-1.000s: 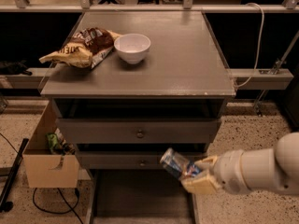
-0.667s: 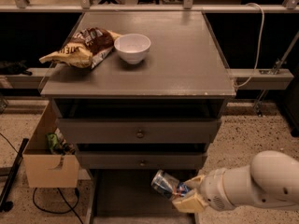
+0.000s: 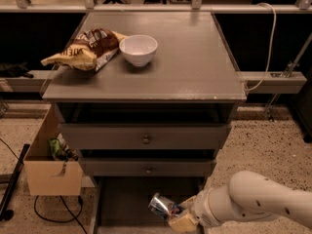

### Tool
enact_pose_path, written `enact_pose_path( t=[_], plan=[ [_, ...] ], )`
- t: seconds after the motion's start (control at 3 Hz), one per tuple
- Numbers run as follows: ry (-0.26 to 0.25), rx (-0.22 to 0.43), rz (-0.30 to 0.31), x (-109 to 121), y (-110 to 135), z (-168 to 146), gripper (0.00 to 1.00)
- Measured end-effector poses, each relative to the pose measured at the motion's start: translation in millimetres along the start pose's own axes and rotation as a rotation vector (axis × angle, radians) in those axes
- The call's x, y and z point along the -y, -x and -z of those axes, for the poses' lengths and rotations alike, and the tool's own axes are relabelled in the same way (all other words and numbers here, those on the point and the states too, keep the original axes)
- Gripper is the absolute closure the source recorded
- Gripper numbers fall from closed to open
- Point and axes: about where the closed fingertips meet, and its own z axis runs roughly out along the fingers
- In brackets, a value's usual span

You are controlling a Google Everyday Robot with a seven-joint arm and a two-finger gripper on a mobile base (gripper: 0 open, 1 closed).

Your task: Place redbull can into bottom drawer

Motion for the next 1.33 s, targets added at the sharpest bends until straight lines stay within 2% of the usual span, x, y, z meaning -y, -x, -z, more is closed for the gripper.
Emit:
enact_pose_path(
  t=[0.33,0.67,1.0,1.33],
  plan=[
    [-0.029,-0.004,-0.02,28.0,-10.2,-26.5,1.0],
    [-0.085,0.01,-0.033,63.1,-18.1,-23.0,1.0],
    [-0.085,0.01,-0.033,63.1,-18.1,-23.0,1.0],
    [-0.082,0.009,0.005,74.9,-16.1,-39.9,1.0]
  ],
)
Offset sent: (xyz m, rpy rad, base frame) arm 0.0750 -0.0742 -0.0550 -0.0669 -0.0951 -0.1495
